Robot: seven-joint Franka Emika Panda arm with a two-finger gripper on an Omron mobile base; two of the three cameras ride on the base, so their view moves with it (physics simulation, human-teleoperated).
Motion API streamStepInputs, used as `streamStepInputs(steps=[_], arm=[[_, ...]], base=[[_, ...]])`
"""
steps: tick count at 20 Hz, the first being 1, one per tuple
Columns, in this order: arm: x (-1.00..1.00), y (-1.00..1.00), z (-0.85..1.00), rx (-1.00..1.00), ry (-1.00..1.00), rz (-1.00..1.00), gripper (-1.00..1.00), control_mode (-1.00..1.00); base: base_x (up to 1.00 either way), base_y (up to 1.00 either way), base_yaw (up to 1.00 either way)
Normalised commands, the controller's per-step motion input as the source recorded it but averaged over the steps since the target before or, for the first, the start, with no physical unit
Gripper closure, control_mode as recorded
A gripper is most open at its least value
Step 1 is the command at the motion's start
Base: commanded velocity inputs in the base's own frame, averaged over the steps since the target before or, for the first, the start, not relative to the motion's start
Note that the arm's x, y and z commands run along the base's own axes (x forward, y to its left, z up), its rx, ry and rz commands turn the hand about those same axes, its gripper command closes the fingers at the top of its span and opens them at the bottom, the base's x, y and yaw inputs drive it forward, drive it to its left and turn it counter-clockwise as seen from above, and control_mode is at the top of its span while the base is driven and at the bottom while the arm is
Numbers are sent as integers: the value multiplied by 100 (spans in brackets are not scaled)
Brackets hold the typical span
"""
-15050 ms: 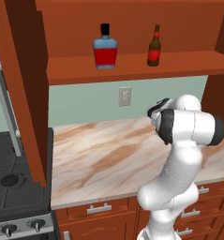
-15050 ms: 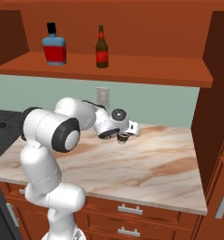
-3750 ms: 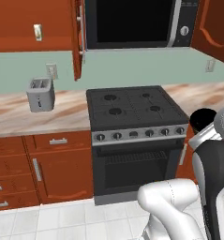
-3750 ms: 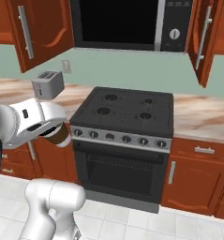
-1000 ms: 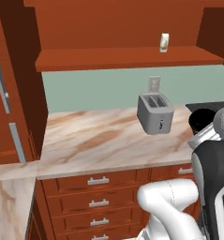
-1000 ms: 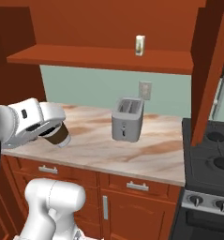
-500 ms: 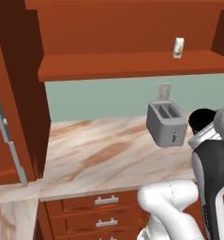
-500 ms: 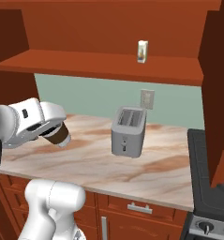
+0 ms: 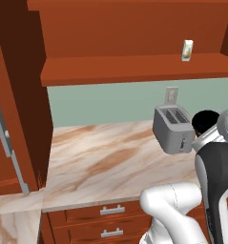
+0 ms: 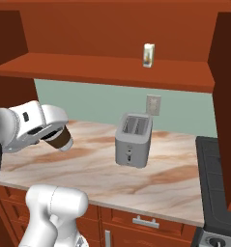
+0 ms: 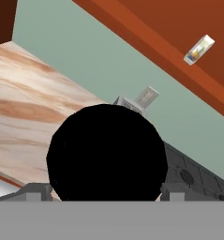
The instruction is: Sort all alcoholic drinks to one cabinet, and non-alcoholic drinks to the other.
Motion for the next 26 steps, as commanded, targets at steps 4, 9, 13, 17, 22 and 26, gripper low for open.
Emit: streamStepInputs(steps=[4,9,13,17,22,26], arm=[[0,0,0,0,0,0,100,100],[0,0,0,0,0,0,100,100],[0,0,0,0,0,0,100,100],[-1,0,-1,0,2,0,100,-100],[-5,0,0,0,1,0,100,-100],[0,6,0,0,0,0,100,-100]], base=[[27,13,0],[28,8,0],[15,3,0],[0,0,0],[0,0,0],[0,0,0]])
